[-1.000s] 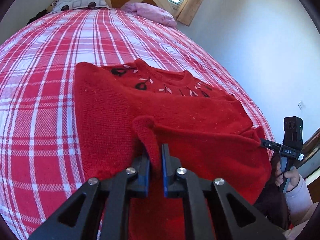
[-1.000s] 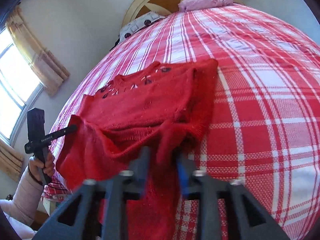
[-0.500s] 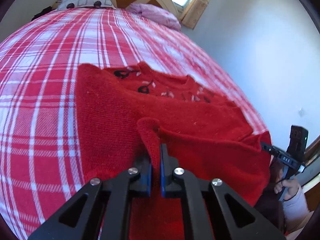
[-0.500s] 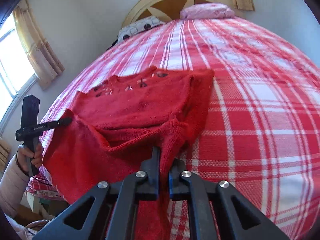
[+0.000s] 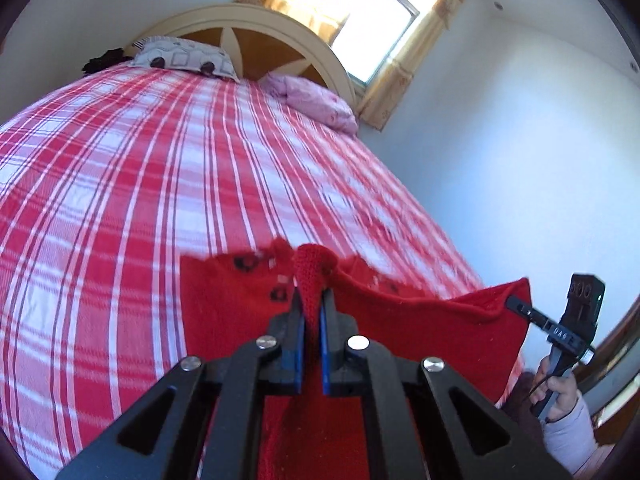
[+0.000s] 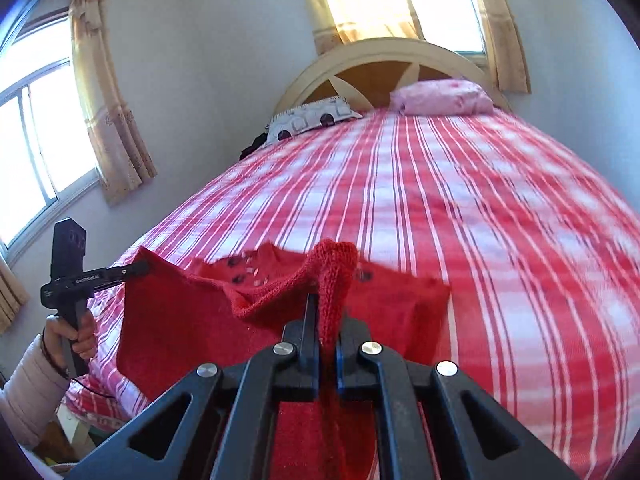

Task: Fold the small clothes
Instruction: 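Lower the folded sweater onto the bed and open both tools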

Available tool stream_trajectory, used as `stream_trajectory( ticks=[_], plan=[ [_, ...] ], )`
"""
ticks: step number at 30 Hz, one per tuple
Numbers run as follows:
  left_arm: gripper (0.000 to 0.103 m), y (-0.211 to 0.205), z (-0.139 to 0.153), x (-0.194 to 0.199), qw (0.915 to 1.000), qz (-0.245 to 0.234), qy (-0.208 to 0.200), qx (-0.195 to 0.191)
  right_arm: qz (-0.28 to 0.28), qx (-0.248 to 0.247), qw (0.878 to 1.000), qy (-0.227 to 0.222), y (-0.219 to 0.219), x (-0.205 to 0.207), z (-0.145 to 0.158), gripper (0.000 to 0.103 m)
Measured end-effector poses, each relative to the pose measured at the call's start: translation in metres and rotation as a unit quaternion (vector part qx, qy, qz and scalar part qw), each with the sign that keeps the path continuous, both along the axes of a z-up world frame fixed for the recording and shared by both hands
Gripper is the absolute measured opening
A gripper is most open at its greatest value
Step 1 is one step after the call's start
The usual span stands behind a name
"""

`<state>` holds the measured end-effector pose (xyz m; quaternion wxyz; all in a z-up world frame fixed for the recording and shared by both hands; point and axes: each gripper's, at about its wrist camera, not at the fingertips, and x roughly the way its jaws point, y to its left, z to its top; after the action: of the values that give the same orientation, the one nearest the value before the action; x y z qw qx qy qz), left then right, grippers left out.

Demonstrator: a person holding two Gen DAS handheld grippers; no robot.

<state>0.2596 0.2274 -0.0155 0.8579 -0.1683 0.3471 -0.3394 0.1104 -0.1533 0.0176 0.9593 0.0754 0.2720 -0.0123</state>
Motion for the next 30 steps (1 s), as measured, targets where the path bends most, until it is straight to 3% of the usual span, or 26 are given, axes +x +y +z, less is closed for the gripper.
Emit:
stream_trajectory(
  ticks=[7, 16, 20, 23, 26, 28, 30],
  plan=[
    [0.006, 0.002, -0.014, 0.055, 0.9982, 0.053, 0.017, -0.024, -0.013, -0.007, 1.000, 0.000, -0.029, 0.073, 0.005, 0.004],
    [0.006, -0.013, -0.066, 0.104, 0.9939, 0.081, 0.074, 0.013, -0.020, -0.028, 0.997, 0.075, -0.062, 0.159, -0.061, 0.004],
    [0.007, -0.014, -0.084, 0.111, 0.9898, 0.090, 0.105, 0.033, -0.045, -0.043, 0.989, 0.134, -0.075, 0.180, -0.094, 0.005],
    [0.012, -0.007, -0.101, 0.119, 0.9817, 0.101, 0.157, 0.039, -0.066, -0.016, 0.983, 0.170, -0.090, 0.182, -0.110, 0.005],
    [0.013, 0.002, -0.100, 0.119, 0.9793, 0.100, 0.175, 0.019, -0.080, 0.045, 0.982, 0.165, -0.111, 0.174, -0.109, 0.015],
    [0.021, 0.012, -0.090, 0.114, 0.9785, 0.109, 0.173, 0.029, -0.091, 0.070, 0.982, 0.153, -0.123, 0.162, -0.101, 0.020],
    [0.046, 0.020, -0.078, 0.108, 0.9766, 0.116, 0.175, 0.047, -0.119, 0.091, 0.980, 0.131, -0.137, 0.138, -0.086, 0.020]
  ],
)
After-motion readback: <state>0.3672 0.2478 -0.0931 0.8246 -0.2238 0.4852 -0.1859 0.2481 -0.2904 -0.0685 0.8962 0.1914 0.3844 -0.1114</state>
